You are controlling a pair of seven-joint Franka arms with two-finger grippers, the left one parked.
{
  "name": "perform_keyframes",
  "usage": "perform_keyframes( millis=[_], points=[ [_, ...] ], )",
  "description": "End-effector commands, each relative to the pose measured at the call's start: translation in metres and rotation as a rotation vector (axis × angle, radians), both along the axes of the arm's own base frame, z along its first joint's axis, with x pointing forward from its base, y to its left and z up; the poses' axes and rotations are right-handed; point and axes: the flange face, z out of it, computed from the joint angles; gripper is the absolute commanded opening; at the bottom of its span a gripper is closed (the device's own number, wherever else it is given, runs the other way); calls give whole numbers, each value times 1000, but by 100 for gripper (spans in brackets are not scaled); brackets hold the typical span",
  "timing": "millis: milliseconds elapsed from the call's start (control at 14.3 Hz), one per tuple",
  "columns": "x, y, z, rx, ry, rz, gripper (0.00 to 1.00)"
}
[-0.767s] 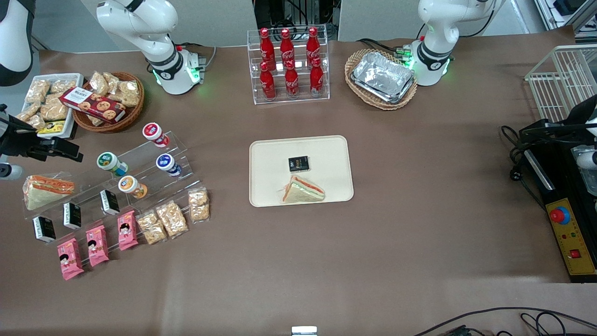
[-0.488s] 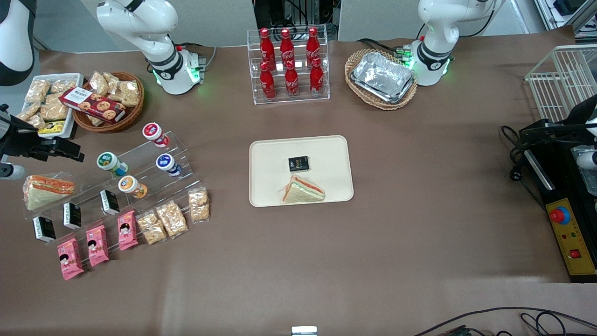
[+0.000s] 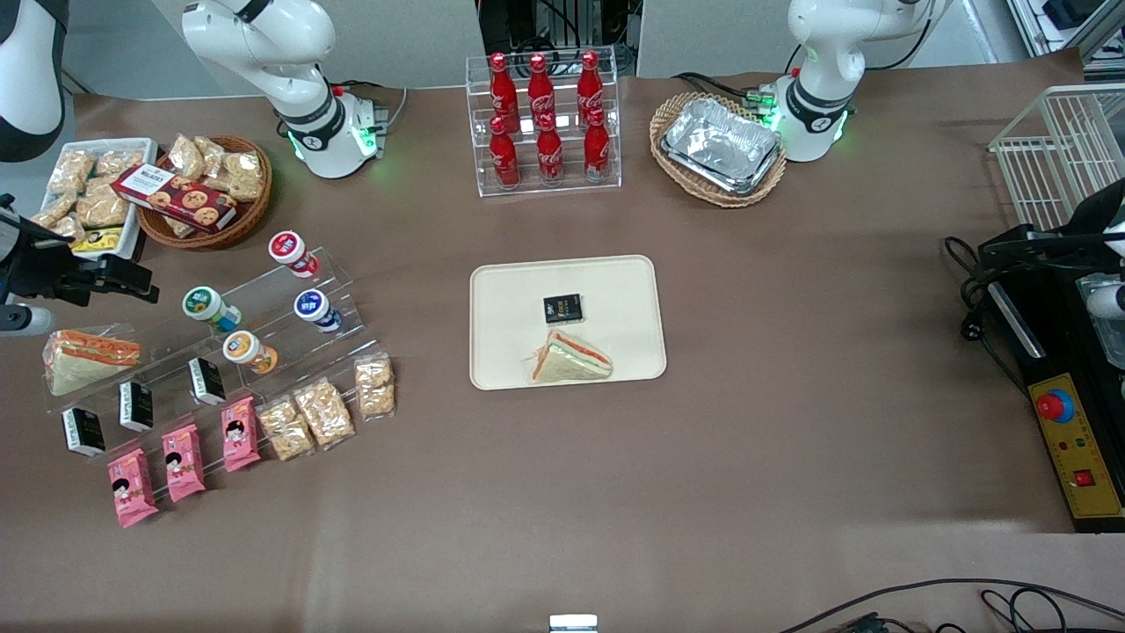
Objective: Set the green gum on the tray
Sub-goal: 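Move the right gripper toward the green gum jar on the acrylic rack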
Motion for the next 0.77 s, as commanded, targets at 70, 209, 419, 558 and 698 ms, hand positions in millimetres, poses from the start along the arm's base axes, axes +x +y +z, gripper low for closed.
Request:
perform_keyframes(
  millis=[70,209,419,558,698],
  points=[
    [-41,-14,17,1,-3,23,100],
    [-71,-18,17,-3,-11,3,100],
    [-110,-15,12,-3,-33,-2,100],
    [-128,-12,6,-4,-52,-1,100],
    [-130,-12,6,-6,-56,-1,100]
  ],
)
